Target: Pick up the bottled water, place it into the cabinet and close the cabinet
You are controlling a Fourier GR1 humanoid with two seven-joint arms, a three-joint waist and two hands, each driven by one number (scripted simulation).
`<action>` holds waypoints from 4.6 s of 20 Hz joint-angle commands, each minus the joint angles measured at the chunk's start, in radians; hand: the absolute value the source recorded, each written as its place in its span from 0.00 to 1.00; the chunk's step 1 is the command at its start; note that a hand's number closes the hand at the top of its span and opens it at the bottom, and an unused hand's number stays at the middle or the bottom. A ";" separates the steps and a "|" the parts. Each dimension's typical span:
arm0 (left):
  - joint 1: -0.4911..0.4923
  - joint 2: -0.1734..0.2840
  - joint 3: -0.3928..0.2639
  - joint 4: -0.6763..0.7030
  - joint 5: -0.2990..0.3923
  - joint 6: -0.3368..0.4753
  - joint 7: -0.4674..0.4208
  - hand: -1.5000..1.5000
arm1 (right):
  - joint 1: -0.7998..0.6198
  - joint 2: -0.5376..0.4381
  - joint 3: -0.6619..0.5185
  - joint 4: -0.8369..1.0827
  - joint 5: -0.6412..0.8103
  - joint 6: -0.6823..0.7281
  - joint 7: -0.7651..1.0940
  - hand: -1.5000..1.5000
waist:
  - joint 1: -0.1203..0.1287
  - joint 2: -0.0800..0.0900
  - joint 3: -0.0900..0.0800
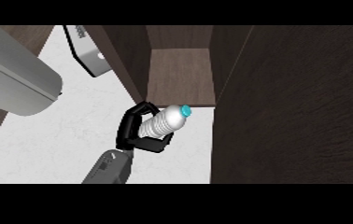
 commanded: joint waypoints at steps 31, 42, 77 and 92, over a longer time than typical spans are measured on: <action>-0.744 -0.001 -0.138 0.633 0.168 0.675 0.254 0.00 | 0.031 -0.054 -0.163 -0.065 -0.126 0.096 -0.054 0.00 | -0.049 0.030 0.000; -0.818 0.030 -0.053 0.672 0.201 0.592 0.139 0.00 | 0.030 -0.056 -0.204 -0.045 -0.158 0.146 -0.082 0.00 | -0.055 0.035 -0.002; -0.042 0.067 -0.445 -0.356 0.545 0.196 0.060 0.00 | 0.138 -0.045 -0.017 -0.154 0.056 0.048 -0.031 0.00 | 0.042 -0.015 -0.002; 0.449 0.482 -0.444 -0.797 0.562 0.042 -0.074 0.00 | -0.043 -0.306 0.013 -0.140 0.215 0.193 -0.037 1.00 | 0.083 -0.014 -0.007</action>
